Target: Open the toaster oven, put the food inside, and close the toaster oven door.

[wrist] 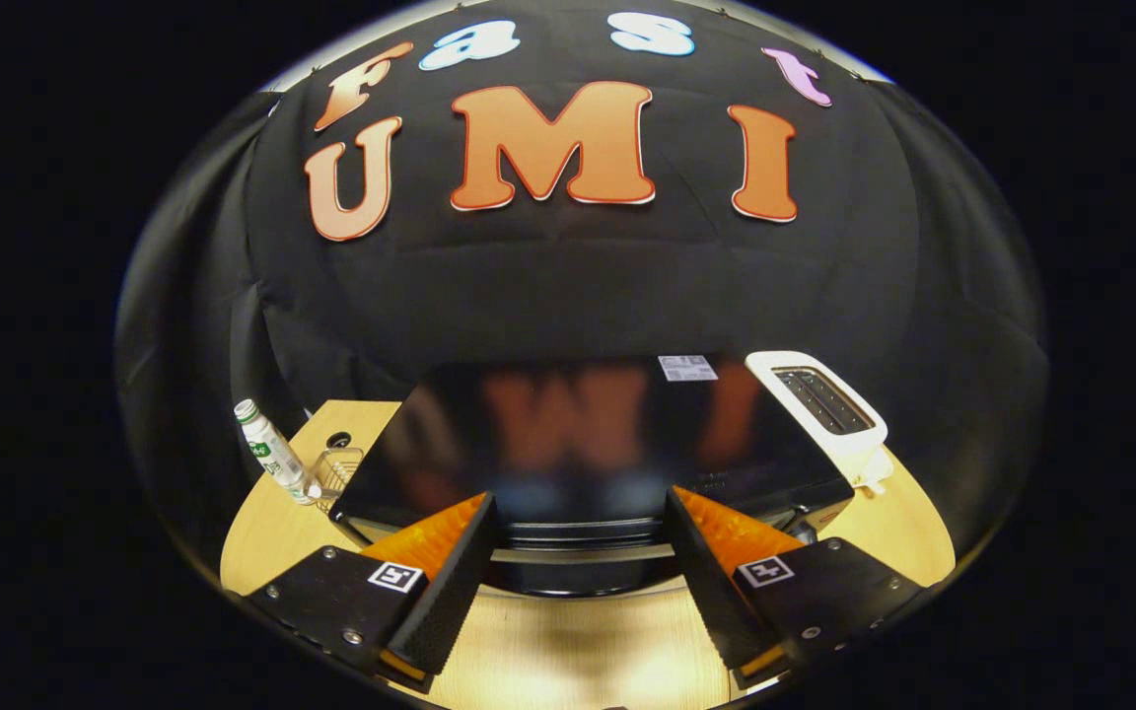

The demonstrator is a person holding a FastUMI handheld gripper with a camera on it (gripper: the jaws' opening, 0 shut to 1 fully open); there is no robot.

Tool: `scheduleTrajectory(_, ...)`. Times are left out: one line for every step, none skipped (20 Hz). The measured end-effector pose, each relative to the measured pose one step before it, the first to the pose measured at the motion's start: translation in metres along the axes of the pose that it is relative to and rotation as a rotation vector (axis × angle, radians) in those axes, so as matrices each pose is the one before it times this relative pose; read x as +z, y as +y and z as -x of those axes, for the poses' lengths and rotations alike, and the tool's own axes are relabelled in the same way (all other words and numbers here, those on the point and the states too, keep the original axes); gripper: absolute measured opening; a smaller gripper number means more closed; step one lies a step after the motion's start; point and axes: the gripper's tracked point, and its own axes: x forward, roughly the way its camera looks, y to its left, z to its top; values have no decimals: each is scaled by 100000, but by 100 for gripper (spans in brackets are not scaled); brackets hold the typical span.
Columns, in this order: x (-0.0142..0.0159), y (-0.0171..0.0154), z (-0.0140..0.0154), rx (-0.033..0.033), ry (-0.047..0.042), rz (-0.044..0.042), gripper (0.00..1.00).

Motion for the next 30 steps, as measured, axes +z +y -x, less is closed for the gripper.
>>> scheduleTrajectory(-365, 150, 221, 709, 794, 606, 100)
scheduleTrajectory(-359, 147, 260, 228, 558, 725, 100)
scheduleTrajectory(-372, 338, 131, 917, -1005, -1190, 100)
scheduleTrajectory(228, -110, 275, -238, 532, 941, 100)
scheduleTrajectory(-408, -179, 975, -322, -1031, -1997, 100)
scheduleTrajectory(-153, 120, -126, -210, 1155, -1303, 100)
scheduleTrajectory(-173, -116, 225, -31, 269, 725, 100)
scheduleTrajectory(-305, -47, 406, -80, 821, 1045, 100)
scheduleTrajectory(-657, 22, 501, -54, 647, 328, 100)
scheduleTrajectory(-263, 5, 605, -182, 89, -446, 100)
scheduleTrajectory(-526, -20, 516, -237, 320, 101, 100)
scheduleTrajectory(-713, -112, 628, -289, 646, 235, 100)
scheduleTrajectory(-815, -111, 652, -292, 1045, 163, 100)
scheduleTrajectory(-852, 21, 731, -215, 1095, 344, 100)
scheduleTrajectory(-859, -60, 580, -184, 1029, 122, 100)
scheduleTrajectory(-922, -92, 429, -79, 786, -673, 100)
scheduleTrajectory(-1020, -36, 430, -57, 1339, -371, 100)
scheduleTrajectory(-1377, -10, 465, -24, 1953, -138, 100)
scheduleTrajectory(-1274, 4, 301, -103, 2198, -589, 100)
scheduleTrajectory(-1325, -88, 208, 2, 2583, -785, 100)
scheduleTrajectory(-1062, -135, 162, -3, 1412, -2120, 100)
scheduleTrajectory(-844, -111, 36, -8, 1150, -2873, 100)
scheduleTrajectory(-792, -100, 30, -37, 1528, -2729, 100)
scheduleTrajectory(-931, -62, 28, -43, 1289, -1931, 100)
scheduleTrajectory(-454, 7, -71, -63, -48, -745, 100)
scheduleTrajectory(-383, -103, -251, -84, 183, 151, 100)
scheduleTrajectory(-803, 73, 90, 760, 2222, -477, 100)
scheduleTrajectory(-632, -84, 224, 90, -14, -737, 100)
scheduleTrajectory(-261, -49, -44, 169, -357, -728, 100)
scheduleTrajectory(-291, -45, -13, 459, 1727, -836, 100)
